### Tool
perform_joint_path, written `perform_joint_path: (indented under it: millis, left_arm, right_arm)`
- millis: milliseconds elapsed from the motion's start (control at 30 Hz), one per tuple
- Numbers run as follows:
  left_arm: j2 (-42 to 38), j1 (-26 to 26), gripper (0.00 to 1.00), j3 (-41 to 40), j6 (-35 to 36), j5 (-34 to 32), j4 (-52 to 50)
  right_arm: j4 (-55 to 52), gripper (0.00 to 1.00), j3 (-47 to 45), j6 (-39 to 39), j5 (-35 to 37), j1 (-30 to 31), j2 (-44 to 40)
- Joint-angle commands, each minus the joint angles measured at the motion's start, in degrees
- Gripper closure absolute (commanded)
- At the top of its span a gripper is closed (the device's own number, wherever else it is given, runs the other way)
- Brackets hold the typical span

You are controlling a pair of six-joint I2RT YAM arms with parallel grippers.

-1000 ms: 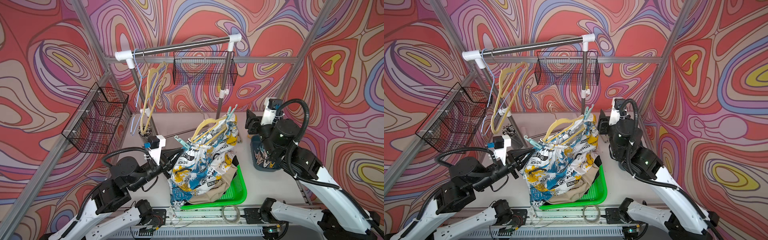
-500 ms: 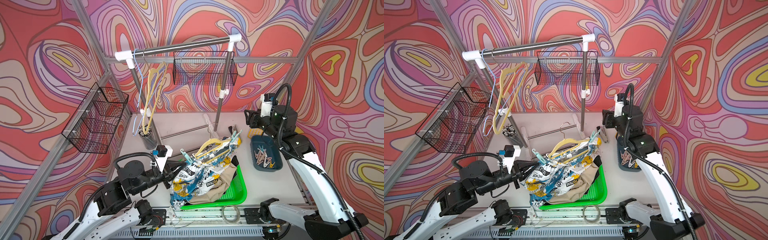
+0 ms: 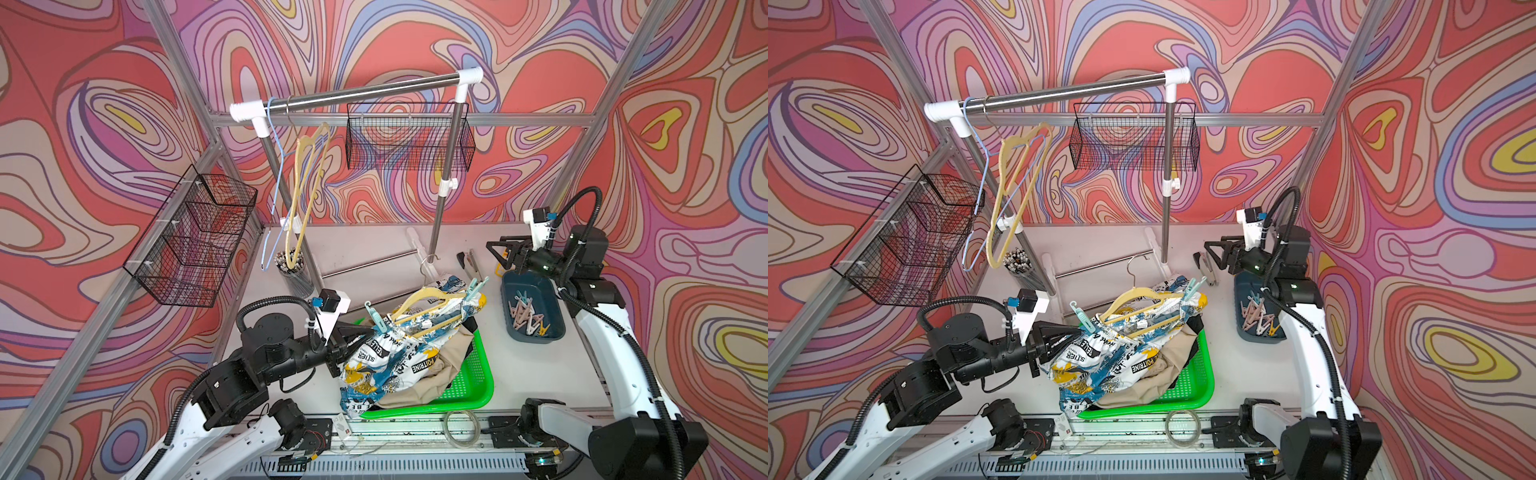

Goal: Remove the clothespins securing shorts to the hanger
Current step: Adjust the shorts in the basket, then remove the clothespin from the hanger.

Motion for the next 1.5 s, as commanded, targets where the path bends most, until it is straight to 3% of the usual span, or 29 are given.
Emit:
perform_joint_path:
  millis: [0, 133, 267, 333, 467, 600, 800, 933, 1467]
  left_arm:
    - [-0.17, 2.54, 1.0, 2.4, 1.32, 4.21, 1.1]
    - [0.49, 5.14, 1.0, 3.61, 1.85, 7.16, 1.7]
    - [1.93, 7.71, 1.0, 4.25, 1.45, 11.45, 3.19]
    - [2.75, 8.77, 1.0, 4.12, 1.11, 13.38, 3.9]
    - [3.85, 11.47, 1.0, 3.64, 0.21, 16.78, 5.5]
    - [4.4, 13.71, 1.0, 3.34, -0.77, 19.58, 6.74]
    - [4.2, 14.27, 1.0, 2.8, -1.35, 20.97, 8.23]
    - [5.33, 14.57, 1.0, 3.15, -1.8, 22.93, 8.88]
    - [6.36, 14.83, 1.0, 6.55, 0.97, 22.4, 5.2]
  right_arm:
    - [12.99, 0.28, -3.08, 7.71, -15.75, -3.59, -0.4]
    - [24.06, 0.26, -6.85, 17.02, -22.32, -4.65, 1.3]
    - [47.02, 0.23, -14.9, 31.05, -25.17, -4.69, -0.72]
    - [49.28, 0.22, -17.13, 29.74, -24.78, -4.69, -3.32]
    - [39.27, 0.22, -18.75, 18.91, -22.82, -4.69, -6.79]
    - [48.12, 0.21, -20.91, 23.97, -25.23, -4.71, -4.09]
    - [71.77, 0.19, -25.99, 37.27, -26.15, -4.69, 2.8]
    - [99.78, 0.18, -27.71, 56.2, -26.57, -4.35, 9.78]
    - [99.9, 0.2, -27.38, 55.7, -31.47, -0.73, 9.91]
